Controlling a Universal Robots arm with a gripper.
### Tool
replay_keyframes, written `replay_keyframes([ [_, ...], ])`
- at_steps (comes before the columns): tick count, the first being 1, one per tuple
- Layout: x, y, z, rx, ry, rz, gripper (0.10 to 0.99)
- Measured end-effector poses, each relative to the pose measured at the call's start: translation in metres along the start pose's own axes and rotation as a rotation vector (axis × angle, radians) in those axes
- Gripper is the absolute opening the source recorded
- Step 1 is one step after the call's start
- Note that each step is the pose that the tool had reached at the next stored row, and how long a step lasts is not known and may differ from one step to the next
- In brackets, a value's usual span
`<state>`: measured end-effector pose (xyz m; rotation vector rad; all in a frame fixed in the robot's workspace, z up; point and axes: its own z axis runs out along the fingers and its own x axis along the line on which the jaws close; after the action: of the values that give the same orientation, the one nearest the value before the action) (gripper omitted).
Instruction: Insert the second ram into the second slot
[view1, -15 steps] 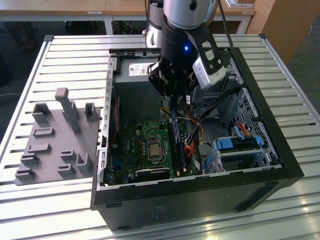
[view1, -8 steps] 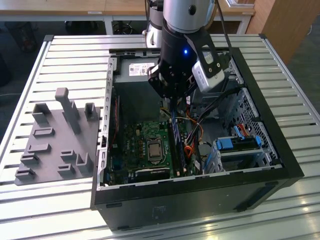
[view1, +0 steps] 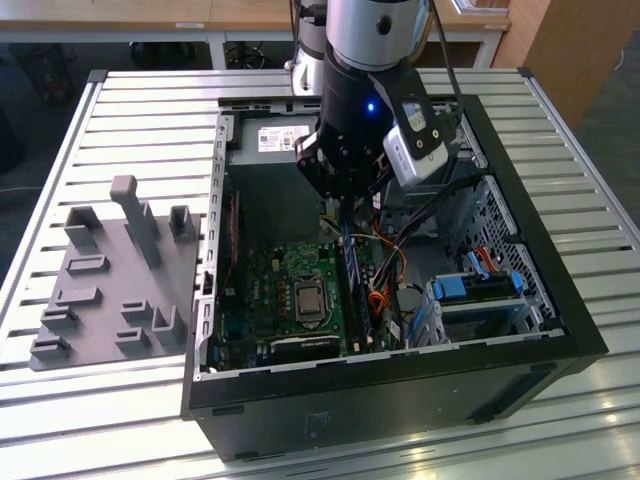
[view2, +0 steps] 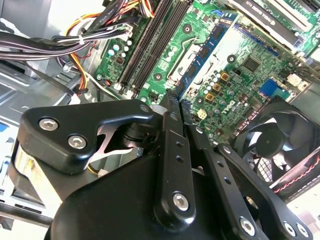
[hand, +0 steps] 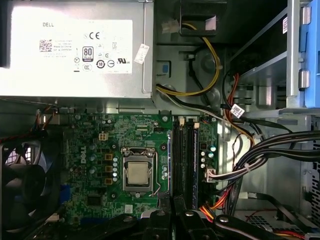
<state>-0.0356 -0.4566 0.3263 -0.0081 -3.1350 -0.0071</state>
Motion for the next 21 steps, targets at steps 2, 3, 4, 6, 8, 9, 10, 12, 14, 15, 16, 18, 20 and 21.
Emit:
replay_keyframes([
  [2, 0.0000, 0.0000, 0.0006, 0.000, 0.0001, 0.000, 0.137],
  [3, 0.0000, 0.0000, 0.0008, 0.000, 0.0001, 0.000, 0.137],
  [4, 0.0000, 0.0000, 0.0011, 0.000, 0.0001, 0.000, 0.137],
  [6, 0.0000, 0.0000, 0.0016, 0.000, 0.0001, 0.000, 0.137],
  [8, 0.0000, 0.0000, 0.0021, 0.000, 0.0001, 0.000, 0.137],
  [9, 0.0000, 0.0000, 0.0023, 0.000, 0.0001, 0.000, 0.137],
  [10, 0.0000, 0.0000, 0.0026, 0.000, 0.0001, 0.000, 0.137],
  [12, 0.0000, 0.0000, 0.0031, 0.000, 0.0002, 0.000, 0.137],
  [14, 0.0000, 0.0000, 0.0036, 0.000, 0.0002, 0.000, 0.137],
  [15, 0.0000, 0.0000, 0.0039, 0.000, 0.0002, 0.000, 0.137],
  [16, 0.0000, 0.0000, 0.0041, 0.000, 0.0003, 0.000, 0.137],
  [18, 0.0000, 0.0000, 0.0046, 0.000, 0.0003, 0.000, 0.137],
  [20, 0.0000, 0.0000, 0.0050, 0.000, 0.0003, 0.000, 0.137],
  [21, 0.0000, 0.0000, 0.0052, 0.000, 0.0003, 0.000, 0.137],
])
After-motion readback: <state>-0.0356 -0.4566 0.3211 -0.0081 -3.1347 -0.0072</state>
